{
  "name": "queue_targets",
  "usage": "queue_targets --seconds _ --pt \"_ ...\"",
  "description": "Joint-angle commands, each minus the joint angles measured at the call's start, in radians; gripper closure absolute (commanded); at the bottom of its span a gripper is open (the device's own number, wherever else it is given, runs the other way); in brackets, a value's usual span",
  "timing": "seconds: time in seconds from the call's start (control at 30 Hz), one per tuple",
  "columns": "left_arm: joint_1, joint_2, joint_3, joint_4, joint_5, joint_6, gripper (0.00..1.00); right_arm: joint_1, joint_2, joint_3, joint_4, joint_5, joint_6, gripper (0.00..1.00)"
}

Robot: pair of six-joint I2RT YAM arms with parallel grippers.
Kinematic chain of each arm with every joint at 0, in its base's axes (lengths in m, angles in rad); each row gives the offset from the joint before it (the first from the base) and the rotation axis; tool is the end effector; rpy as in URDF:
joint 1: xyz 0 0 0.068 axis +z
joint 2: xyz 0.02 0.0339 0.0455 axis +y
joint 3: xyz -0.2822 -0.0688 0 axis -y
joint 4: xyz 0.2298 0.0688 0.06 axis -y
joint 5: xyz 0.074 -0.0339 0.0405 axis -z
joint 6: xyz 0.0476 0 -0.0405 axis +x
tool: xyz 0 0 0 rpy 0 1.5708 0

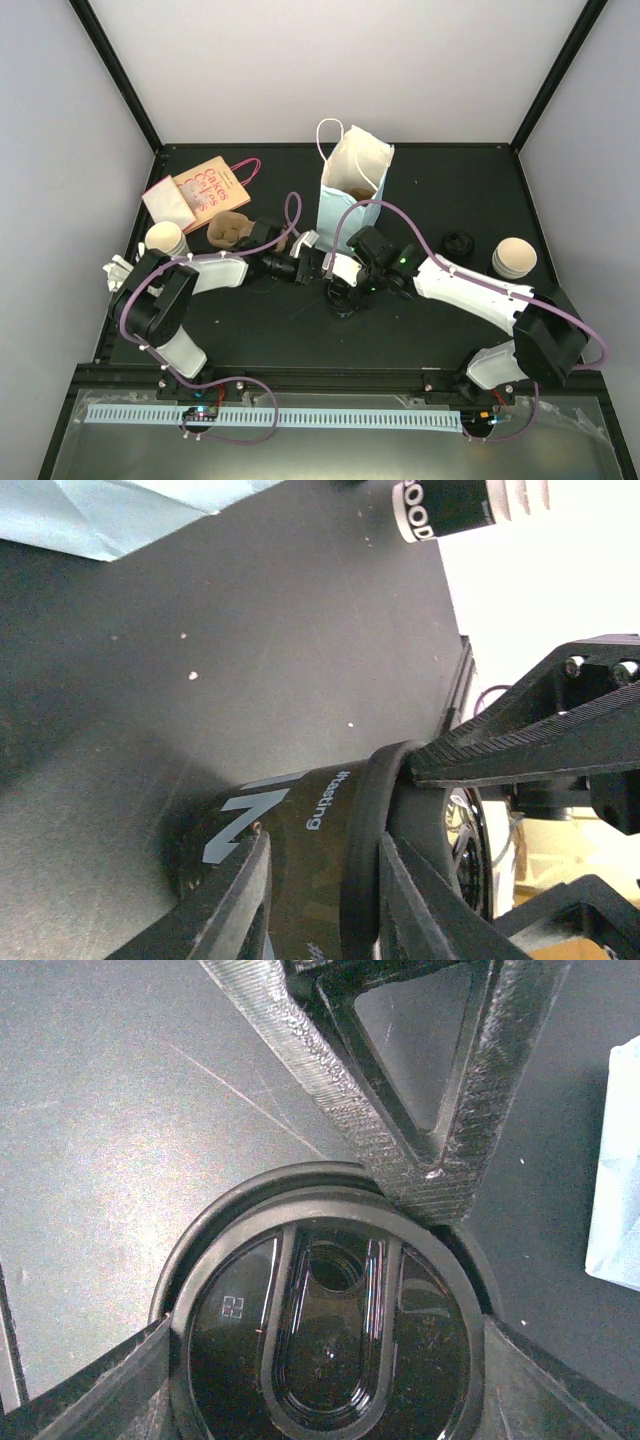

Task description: Pack the takeout coffee

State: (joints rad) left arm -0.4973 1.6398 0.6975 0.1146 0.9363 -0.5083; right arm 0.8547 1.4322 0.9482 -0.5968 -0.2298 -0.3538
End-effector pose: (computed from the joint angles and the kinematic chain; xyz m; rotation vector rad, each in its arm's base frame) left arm 0.2386 -0.1731 0.1691 0.4760 2.4878 -1.5677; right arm 0.1684 0.2100 0.2330 -1.5895 2.1660 0.4667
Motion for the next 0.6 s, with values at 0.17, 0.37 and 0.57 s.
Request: queue_targets --seconds 0.17,0.37,0.57 --pt "-0.040 -0.152 -0.021 -0.197 -0.299 0.024 0.53 0.014 0.062 -0.059 -0.154 0.016 -0.022 0.26" --pt "-0.040 -0.321 0.050 -0.299 -0.375 0.049 0.42 0.015 0.056 -0.034 -0.155 0.025 -0.020 0.26" --pt "-0.038 -0.446 0.074 -0.358 -0.444 0.065 0.40 0.014 0.041 0.002 -0.137 0.005 0.018 0.26"
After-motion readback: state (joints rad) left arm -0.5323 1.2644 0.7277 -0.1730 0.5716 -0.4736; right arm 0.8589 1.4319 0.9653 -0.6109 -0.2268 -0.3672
